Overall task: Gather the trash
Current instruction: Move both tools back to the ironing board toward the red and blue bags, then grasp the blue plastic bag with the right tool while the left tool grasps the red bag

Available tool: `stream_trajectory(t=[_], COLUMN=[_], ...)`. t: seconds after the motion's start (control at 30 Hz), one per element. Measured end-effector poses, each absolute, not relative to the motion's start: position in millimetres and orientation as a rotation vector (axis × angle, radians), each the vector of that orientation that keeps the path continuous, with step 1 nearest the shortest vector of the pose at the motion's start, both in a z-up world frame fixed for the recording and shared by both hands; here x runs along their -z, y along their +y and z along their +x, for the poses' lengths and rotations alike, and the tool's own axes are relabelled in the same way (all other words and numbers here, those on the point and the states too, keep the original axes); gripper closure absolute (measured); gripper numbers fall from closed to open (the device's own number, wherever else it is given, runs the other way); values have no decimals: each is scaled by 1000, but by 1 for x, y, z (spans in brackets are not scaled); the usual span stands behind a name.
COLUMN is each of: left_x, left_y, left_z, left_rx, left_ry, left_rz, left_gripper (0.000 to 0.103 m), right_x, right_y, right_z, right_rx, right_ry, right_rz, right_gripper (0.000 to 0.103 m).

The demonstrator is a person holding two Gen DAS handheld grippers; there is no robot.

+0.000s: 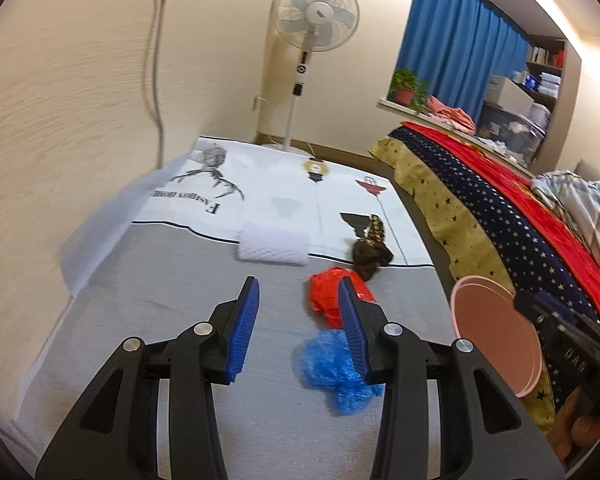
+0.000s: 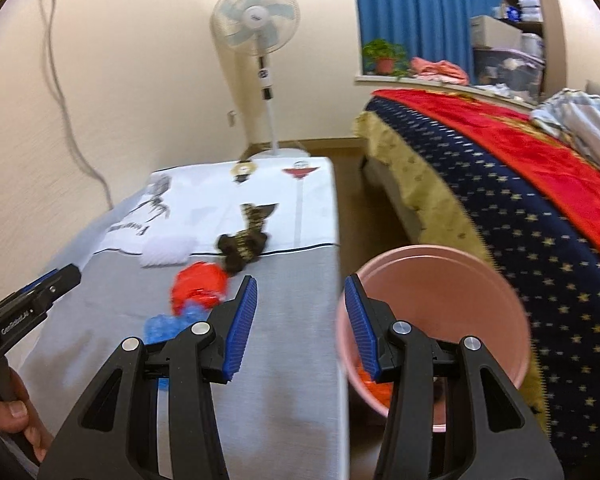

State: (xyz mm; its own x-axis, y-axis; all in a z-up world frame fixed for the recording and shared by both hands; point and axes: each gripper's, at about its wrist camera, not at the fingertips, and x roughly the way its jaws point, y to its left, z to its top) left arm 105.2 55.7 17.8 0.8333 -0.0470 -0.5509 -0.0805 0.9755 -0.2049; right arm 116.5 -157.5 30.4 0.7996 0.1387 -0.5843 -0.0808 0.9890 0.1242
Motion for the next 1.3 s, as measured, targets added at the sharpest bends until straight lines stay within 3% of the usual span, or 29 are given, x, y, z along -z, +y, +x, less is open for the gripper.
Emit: stream_trajectory(t=[0.37,0.7,0.73,0.83,0.87,1.2,1.3], left_x=[-10,1,3,9,11,29,36], left_y=[69,68,68,65,63,35,22], left_z=[114,131,132,139,142,168,177], left_rx=[-52,-56,-55,-50,-47,13,29], left_ry=[597,620,623,638,645,698,720], left_rz=[-242,-249,-249,-248,-250,-264,-260], left_gripper=[63,63,63,63,63,63,53], right_x=[12,54,57,64,65,57,60], right_y=[-98,-82,-81,-77,-78,-123,-138], right_z=[144,167,168,170,170,170,173], right_rx=[-285,-373,-385,-409,-413,-311,-264], right_ry=[772,929,942,962,962,927,932], right_rz=[95,154,157,145,142,121,118], right_gripper=[50,51,57,91,97,100,100])
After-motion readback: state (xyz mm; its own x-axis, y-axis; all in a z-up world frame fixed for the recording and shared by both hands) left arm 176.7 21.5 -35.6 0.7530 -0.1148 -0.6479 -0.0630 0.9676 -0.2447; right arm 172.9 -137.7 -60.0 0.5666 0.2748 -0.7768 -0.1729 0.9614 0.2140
